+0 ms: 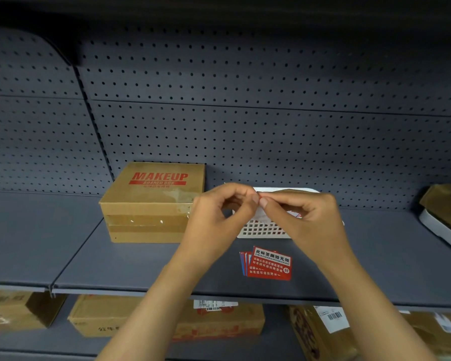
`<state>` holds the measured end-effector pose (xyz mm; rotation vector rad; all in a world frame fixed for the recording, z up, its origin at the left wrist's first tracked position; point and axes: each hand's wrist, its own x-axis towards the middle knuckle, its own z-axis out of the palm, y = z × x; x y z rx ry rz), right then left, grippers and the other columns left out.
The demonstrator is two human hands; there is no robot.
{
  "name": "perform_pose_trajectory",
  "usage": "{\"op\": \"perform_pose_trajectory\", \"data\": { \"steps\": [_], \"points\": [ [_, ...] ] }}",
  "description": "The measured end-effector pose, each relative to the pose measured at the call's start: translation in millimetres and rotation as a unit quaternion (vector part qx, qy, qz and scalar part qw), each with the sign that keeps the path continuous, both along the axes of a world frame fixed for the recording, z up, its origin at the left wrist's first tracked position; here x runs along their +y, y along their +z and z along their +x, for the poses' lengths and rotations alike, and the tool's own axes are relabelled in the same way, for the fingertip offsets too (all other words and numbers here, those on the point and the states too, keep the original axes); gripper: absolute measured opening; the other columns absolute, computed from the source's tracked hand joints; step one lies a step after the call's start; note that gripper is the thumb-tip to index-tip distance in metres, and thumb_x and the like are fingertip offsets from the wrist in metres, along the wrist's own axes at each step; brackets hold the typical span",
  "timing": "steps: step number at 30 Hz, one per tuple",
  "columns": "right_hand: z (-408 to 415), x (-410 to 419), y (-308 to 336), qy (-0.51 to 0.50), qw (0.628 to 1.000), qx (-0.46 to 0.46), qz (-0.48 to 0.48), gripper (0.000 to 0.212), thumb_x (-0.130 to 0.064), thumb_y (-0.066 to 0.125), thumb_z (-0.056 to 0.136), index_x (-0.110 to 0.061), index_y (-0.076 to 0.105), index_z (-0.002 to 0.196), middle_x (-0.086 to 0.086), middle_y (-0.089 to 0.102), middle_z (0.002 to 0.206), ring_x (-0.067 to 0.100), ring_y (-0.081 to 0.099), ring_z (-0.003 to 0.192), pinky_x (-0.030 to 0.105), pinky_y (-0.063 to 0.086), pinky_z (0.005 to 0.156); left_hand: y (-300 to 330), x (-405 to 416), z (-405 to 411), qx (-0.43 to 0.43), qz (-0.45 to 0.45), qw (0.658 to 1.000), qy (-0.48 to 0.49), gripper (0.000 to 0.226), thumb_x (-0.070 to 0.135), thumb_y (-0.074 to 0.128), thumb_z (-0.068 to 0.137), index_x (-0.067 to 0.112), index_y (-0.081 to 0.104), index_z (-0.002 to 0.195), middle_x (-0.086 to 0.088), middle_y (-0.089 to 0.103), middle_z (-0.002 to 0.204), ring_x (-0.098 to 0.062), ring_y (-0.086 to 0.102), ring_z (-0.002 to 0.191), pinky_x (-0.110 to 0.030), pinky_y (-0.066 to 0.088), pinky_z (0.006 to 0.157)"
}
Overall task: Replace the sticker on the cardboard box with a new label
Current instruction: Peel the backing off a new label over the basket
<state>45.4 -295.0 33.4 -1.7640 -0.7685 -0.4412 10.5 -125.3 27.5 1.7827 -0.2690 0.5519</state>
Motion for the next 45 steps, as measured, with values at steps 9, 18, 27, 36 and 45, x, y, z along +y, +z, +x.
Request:
{"op": "perform_pose_trajectory", "data": {
  "steps": [9,18,27,36,45],
  "points": [
    [-3.0,8.3,-3.1,-0.064,0.998,-0.003,0.016,0.031,-0.003,0.076,0.082,-0.034,0.079,0.085,-0.023,0.077,0.073,-0.002,0.076,0.072,0.014,0.058,0.070,3.5,-4.5,-2.2,-0.055,0.125,0.988,0.071,0.006,0.012,0.066,0.090,0.015,0.070,0.086,0.009,0.069,0.082,-0.007,0.063,0.075,-0.006,0.042,0.064],
    [5.9,-2.4,-5.3,-0.017,0.998,0.014,-0.060,0.024,-0.005,0.077,0.085,-0.016,0.080,0.106,-0.006,0.082,0.091,0.004,0.078,0.081,0.027,0.064,0.076,-1.4,0.6,1.4,0.039,0.048,0.998,0.026,0.010,0.016,0.063,0.093,0.021,0.072,0.090,0.007,0.074,0.085,-0.010,0.070,0.080,-0.018,0.054,0.072],
    [6.9,2.8,-2.0,-0.019,0.995,-0.063,-0.072,0.030,-0.006,0.082,0.080,-0.021,0.078,0.105,-0.007,0.081,0.083,0.002,0.077,0.075,0.025,0.063,0.070,3.0,7.8,1.7,-0.048,0.173,0.981,0.077,0.005,0.016,0.070,0.087,0.019,0.074,0.086,0.011,0.069,0.078,-0.008,0.065,0.073,-0.008,0.044,0.063],
    [1.2,7.0,6.0,0.013,0.998,0.026,-0.046,0.040,-0.005,0.082,0.080,-0.044,0.076,0.089,-0.028,0.077,0.079,-0.004,0.076,0.076,0.016,0.060,0.072,10.5,13.8,-5.1,-0.087,0.305,0.943,0.102,0.004,0.019,0.063,0.090,0.021,0.065,0.088,0.013,0.060,0.082,0.010,0.050,0.070,-0.005,0.037,0.063],
    [11.9,4.7,8.3,0.070,0.976,0.190,-0.077,0.014,-0.012,0.078,0.085,-0.023,0.084,0.091,-0.009,0.082,0.080,0.006,0.078,0.078,0.018,0.059,0.075,13.1,19.6,-8.4,-0.068,0.361,0.925,0.095,0.007,0.024,0.058,0.090,0.021,0.065,0.089,0.010,0.062,0.082,0.015,0.044,0.062,-0.006,0.034,0.059]
  ]
}}
